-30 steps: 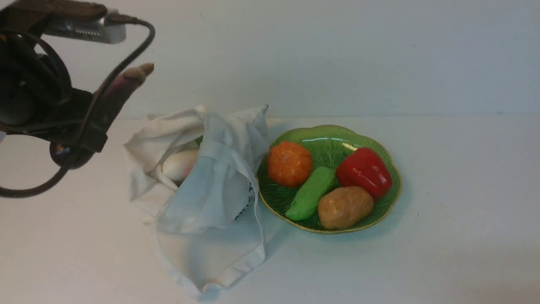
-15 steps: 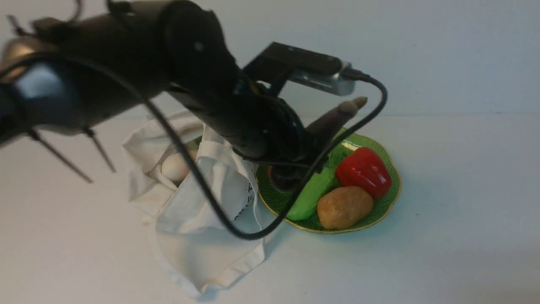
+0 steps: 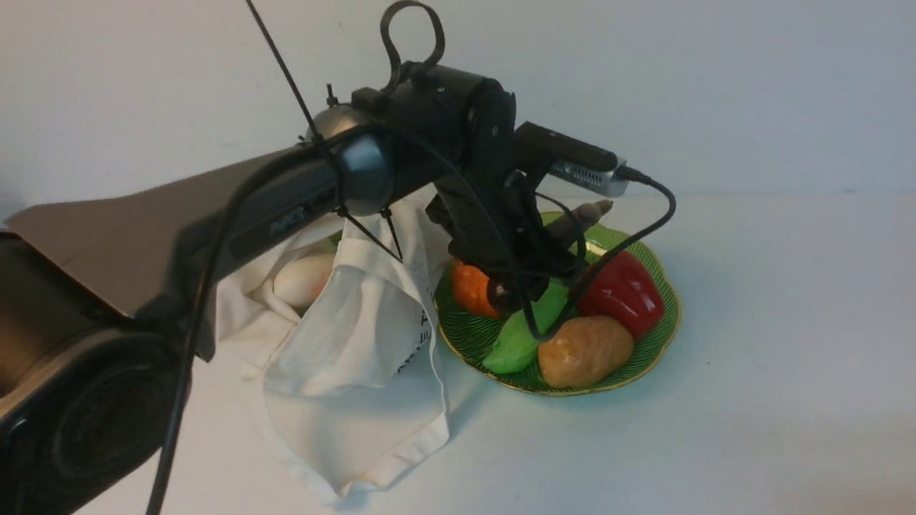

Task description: Take vegetables from cloth bag on white table place on plate.

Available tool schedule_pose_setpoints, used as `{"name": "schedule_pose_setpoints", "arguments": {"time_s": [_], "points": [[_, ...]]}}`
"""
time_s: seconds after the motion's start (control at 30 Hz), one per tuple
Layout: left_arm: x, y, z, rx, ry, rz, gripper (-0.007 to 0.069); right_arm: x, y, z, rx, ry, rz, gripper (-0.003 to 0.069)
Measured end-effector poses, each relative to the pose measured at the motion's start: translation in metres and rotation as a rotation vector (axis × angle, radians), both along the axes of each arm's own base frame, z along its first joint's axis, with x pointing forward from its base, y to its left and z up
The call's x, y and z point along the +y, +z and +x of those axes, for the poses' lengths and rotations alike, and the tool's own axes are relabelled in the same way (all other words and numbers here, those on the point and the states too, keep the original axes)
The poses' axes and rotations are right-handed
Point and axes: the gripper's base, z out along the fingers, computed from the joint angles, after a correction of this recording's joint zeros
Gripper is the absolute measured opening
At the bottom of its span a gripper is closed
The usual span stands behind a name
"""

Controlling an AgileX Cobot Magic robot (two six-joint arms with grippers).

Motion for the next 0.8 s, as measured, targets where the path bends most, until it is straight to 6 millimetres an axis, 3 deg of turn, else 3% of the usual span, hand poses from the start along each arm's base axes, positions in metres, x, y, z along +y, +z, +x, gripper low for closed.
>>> {"name": "schedule_pose_setpoints", "arguments": {"time_s": [0.2, 0.4, 0.43, 0.5, 0.57, 0.6, 0.63, 0.67, 0.73, 0.8], "points": [[0.007, 0.009, 0.0, 0.026, 0.042, 0.078, 0.0556, 0.0, 0.0, 0.0, 0.0, 0.0, 0.0, -0.0011], [0.011, 0.036, 0.0, 0.031, 0.048, 0.124, 0.055, 0.0, 0.0, 0.0, 0.0, 0.0, 0.0, -0.0011], [0.011, 0.044, 0.001, 0.01, 0.047, 0.122, 0.0528, 0.0, 0.0, 0.0, 0.0, 0.0, 0.0, -0.0011], [0.012, 0.071, 0.003, -0.067, 0.041, 0.101, 0.0405, 0.0, 0.0, 0.0, 0.0, 0.0, 0.0, -0.0011], [0.018, 0.101, -0.005, -0.124, 0.047, 0.067, 0.0259, 0.0, 0.0, 0.0, 0.001, 0.0, 0.0, -0.0011], [0.018, 0.101, -0.005, -0.124, 0.047, 0.066, 0.0245, 0.0, 0.0, 0.0, 0.001, 0.0, 0.0, -0.0011], [0.024, 0.124, -0.014, -0.162, 0.05, 0.038, 0.0144, 0.0, 0.0, 0.0, 0.001, 0.0, 0.0, -0.0011], [0.028, 0.136, -0.019, -0.183, 0.052, 0.023, 0.0094, 0.0, 0.0, 0.0, 0.001, 0.0, 0.0, -0.0011], [0.041, 0.168, -0.036, -0.237, 0.058, -0.01, 0.0023, 0.0, 0.0, 0.0, 0.001, 0.0, 0.0, -0.0011], [0.056, 0.195, -0.055, -0.286, 0.066, -0.024, 0.0001, 0.0, 0.0, 0.0, 0.001, 0.0, 0.0, -0.0011]]}}
